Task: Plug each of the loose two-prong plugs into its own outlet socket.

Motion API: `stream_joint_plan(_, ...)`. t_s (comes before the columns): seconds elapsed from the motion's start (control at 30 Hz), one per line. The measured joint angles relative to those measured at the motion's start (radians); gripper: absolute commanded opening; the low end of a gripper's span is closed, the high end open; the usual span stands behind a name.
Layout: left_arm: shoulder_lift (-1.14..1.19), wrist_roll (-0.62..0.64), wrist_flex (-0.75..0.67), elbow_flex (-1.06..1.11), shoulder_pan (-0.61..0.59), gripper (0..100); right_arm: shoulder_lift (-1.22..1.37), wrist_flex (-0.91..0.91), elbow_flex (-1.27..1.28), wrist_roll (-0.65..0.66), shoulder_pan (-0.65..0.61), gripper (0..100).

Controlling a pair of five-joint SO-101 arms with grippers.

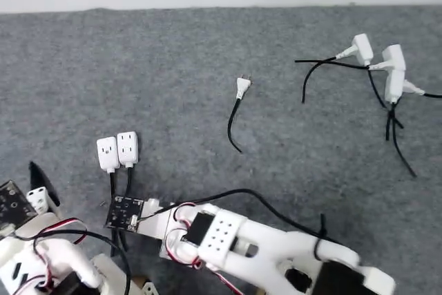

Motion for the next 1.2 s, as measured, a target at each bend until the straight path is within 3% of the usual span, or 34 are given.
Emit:
stream_joint_plan(0.23, 0.000, -0.002, 0.000, -0.003, -0.008, 29, 0.203, 0.026, -0.120, 0.000, -0.002, 19.0)
stream_joint_plan(0.57, 0.000, -0.002, 0.000, -0.003, -0.008, 29, 0.233, 0.029, -0.149, -0.005, -0.015, 18.5)
stream_joint_plan(0.73, 0.000, -0.002, 0.000, -0.003, -0.008, 29, 0.305, 0.083, -0.235, -0.006, -0.017, 0.0)
stream_joint_plan(0.97, 0.000, -0.002, 0.000, -0.003, -0.008, 29, 0.488, 0.259, -0.489, -0.006, -0.011, 0.9)
stream_joint_plan(1.2, 0.000, -0.002, 0.000, -0.003, -0.008, 29, 0.408, 0.226, -0.407, -0.003, 0.031, 0.9)
